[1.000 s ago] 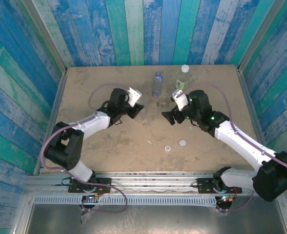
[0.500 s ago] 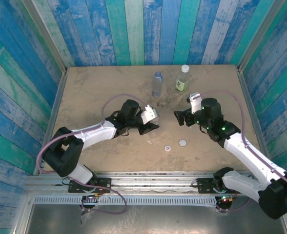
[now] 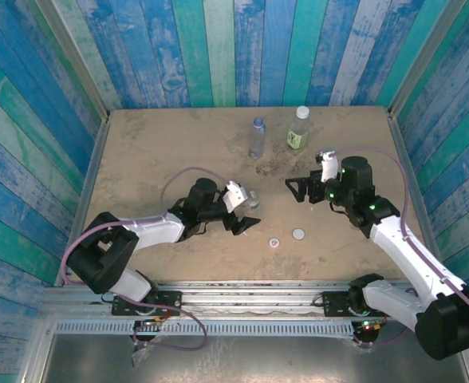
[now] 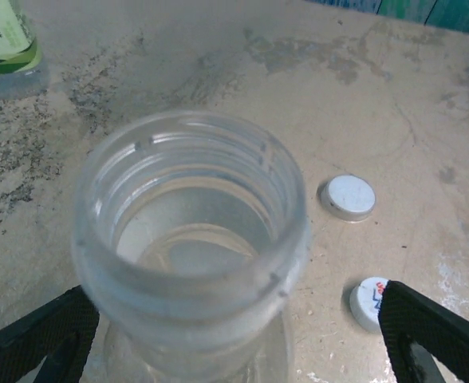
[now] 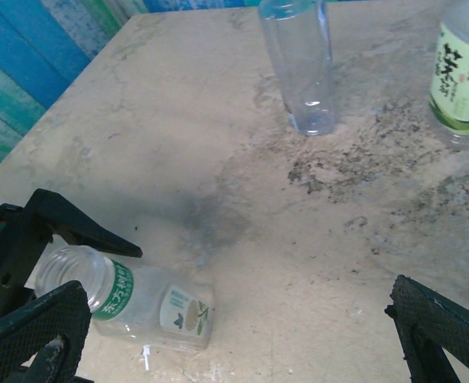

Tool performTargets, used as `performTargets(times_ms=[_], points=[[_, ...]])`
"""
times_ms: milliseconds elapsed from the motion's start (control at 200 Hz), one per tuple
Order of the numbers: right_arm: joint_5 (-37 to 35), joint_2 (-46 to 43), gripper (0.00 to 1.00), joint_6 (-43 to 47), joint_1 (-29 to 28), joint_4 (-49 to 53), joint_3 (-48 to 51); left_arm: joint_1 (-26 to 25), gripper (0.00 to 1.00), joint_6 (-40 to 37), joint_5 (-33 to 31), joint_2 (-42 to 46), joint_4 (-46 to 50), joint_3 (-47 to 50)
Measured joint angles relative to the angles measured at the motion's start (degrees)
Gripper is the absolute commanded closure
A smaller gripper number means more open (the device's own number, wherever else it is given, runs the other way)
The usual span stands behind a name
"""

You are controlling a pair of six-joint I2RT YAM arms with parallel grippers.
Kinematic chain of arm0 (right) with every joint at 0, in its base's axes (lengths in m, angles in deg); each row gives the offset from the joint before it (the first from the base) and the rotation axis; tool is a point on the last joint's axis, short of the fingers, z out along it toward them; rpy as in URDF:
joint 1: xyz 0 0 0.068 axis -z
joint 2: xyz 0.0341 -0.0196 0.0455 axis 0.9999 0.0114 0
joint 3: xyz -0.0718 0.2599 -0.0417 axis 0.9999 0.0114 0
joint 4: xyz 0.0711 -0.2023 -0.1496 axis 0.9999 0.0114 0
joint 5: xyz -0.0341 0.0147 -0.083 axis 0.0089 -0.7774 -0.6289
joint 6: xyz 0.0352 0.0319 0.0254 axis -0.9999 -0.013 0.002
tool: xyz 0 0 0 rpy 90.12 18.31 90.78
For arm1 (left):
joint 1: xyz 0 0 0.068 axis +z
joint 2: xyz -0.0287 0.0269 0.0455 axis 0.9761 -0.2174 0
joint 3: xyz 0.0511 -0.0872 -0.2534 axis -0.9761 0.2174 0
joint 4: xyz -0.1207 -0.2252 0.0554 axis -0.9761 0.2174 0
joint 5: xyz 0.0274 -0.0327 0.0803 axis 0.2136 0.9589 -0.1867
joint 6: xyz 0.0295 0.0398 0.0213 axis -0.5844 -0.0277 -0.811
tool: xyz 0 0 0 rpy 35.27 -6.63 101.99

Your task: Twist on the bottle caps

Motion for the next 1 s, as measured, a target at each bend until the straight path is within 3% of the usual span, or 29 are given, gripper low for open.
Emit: performTargets(times_ms=[336, 601, 997], points=[[0.7, -3.5, 0.00, 3.7, 0.0, -2.9, 4.8, 0.0, 0.06, 4.3, -1.9, -0.8, -29.3, 13.4], [0.4, -4.6, 0.00, 7.1, -0.2, -4.8, 6.4, 0.0, 0.06, 5.8, -1.8, -13.8, -47.9, 15.3], [-0.8, -5.3, 0.00, 8.0, -0.5, -4.8, 8.7, 0.8, 0.01, 5.3, 1.3, -20.7, -52.3, 10.4]])
